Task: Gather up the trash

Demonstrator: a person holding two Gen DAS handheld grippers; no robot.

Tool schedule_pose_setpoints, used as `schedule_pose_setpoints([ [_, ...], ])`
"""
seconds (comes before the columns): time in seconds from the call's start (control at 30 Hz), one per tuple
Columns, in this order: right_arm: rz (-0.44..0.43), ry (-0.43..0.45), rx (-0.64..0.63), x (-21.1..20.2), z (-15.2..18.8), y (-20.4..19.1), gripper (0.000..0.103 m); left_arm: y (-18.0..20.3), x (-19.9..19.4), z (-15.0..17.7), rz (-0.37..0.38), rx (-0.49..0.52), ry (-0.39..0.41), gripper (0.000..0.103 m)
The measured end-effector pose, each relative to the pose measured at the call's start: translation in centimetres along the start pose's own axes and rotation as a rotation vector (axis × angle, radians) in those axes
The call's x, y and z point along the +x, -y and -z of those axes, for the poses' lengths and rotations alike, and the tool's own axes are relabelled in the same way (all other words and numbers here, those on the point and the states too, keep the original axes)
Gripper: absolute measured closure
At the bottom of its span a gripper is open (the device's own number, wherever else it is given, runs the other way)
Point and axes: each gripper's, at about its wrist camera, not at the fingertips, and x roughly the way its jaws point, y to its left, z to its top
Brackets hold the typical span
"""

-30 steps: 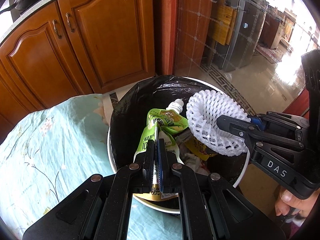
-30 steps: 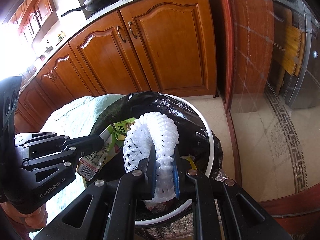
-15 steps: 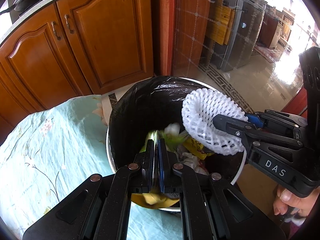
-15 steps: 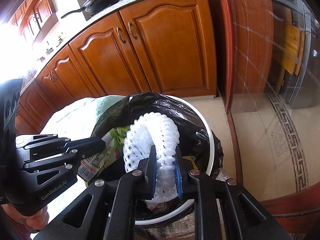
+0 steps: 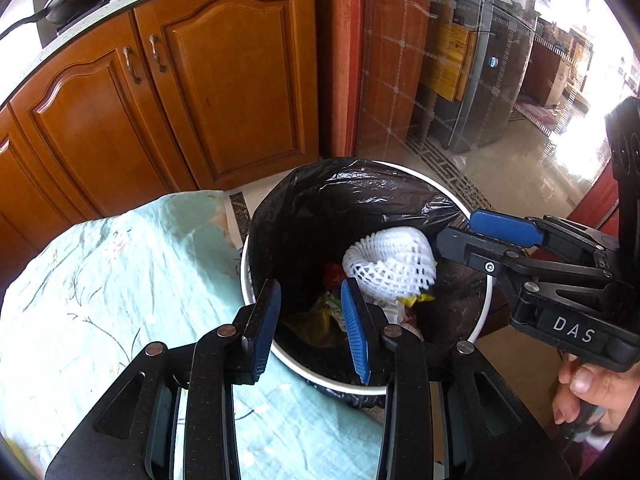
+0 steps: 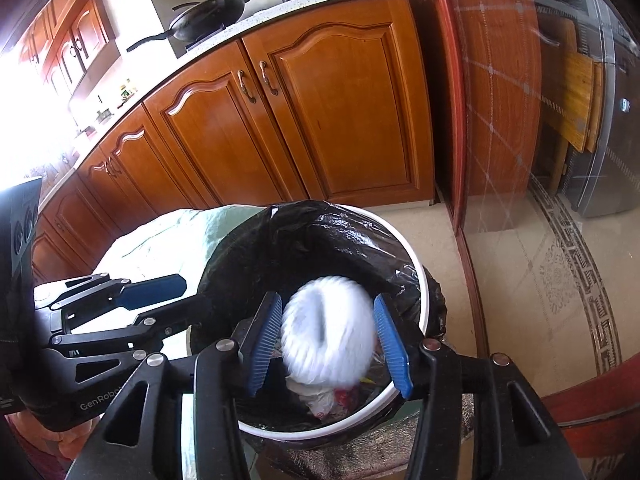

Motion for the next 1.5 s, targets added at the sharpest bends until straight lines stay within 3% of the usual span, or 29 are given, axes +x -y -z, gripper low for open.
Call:
schedule_pose_setpoints([
  [0.3,-0.038,0.051,0.044,-1.9,1.7,-0.6,0.052,-2.3,-2.5,2.8,0.015,-0.115,0.043,0.066],
  [0.37,-0.046,0.078,0.057,-2.6,2.3,-0.9,0.047,-2.8,-3.2,3.8,0.027,-0.148,0.061,0.064],
  [0.63,-0.075,0.155,0.072,-5.0,5.3,-3.1,0.042,-4.5,-5.6,8.2,0.061,-0.243,0.091,0.064],
  [0.77,-0.075,0.185,0.071,-6.1,7.0,-4.6,0.031,-5.0,-7.2,10.5,0.057,-0.273,0.126,0.063],
  [0.87,-0.071,0.22,0.077,-6.9,8.6,-5.5,0.015,-5.1,-8.7,12.1,0.049,-0.291,0.17,0.054],
  [1.27,-0.007,0.377,0.038,-10.3,14.2,-8.6,0.009,-5.6,-13.2,18.6,-0.038,-0.35,0.322,0.029],
  [1.3,0.001,0.399,0.024,-10.6,14.8,-9.0,0.007,-5.7,-13.5,19.2,-0.048,-0.356,0.338,0.024],
  [1.5,0.022,0.476,-0.047,-11.4,17.6,-11.0,0.001,-5.8,-15.3,21.9,-0.144,-0.357,0.429,0.01],
])
